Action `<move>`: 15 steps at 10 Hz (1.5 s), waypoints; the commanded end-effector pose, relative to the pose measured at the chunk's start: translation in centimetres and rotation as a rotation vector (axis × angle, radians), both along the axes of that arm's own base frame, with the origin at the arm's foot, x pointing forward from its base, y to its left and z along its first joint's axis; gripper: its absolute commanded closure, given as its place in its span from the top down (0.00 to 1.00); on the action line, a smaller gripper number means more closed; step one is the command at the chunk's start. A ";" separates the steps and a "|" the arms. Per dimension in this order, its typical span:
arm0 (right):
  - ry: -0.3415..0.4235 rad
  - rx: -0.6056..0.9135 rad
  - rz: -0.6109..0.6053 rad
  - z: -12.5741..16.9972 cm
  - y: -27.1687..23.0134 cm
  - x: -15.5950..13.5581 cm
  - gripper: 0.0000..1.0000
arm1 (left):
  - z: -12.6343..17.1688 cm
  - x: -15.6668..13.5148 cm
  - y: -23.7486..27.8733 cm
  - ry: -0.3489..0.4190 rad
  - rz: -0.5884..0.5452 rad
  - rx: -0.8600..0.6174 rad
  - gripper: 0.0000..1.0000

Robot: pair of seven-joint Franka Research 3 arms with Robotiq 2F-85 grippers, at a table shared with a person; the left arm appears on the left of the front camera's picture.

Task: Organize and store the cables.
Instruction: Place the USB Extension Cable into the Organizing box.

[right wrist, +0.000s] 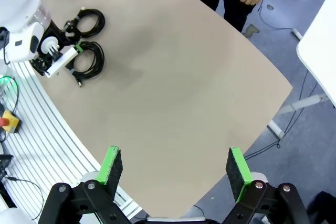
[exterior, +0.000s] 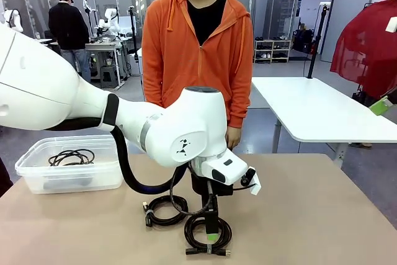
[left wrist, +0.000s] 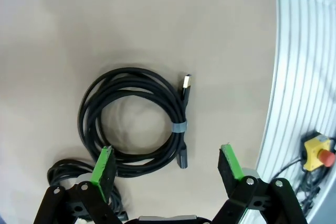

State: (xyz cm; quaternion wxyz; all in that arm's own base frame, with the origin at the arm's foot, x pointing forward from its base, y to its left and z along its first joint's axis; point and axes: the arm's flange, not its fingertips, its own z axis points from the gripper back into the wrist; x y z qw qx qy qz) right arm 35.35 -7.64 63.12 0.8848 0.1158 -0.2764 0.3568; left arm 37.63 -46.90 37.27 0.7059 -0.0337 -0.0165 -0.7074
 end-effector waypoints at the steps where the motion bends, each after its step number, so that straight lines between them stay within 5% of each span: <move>1: 0.003 -0.007 0.010 0.0 -0.1 -0.2 1.00 | -1.5 -0.2 0.3 0.048 0.033 -0.038 0.98; 13: 0.003 -0.007 0.010 0.0 -0.1 -0.2 1.00 | -5.9 1.7 -0.1 0.145 -0.033 -0.036 0.98; 14: 0.003 -0.007 0.010 0.0 -0.1 -0.2 1.00 | -6.0 1.7 -0.2 0.163 -0.041 -0.012 0.81; 15: 0.003 -0.007 0.010 0.0 -0.1 -0.2 1.00 | -6.1 1.6 -0.2 0.178 -0.045 0.005 0.53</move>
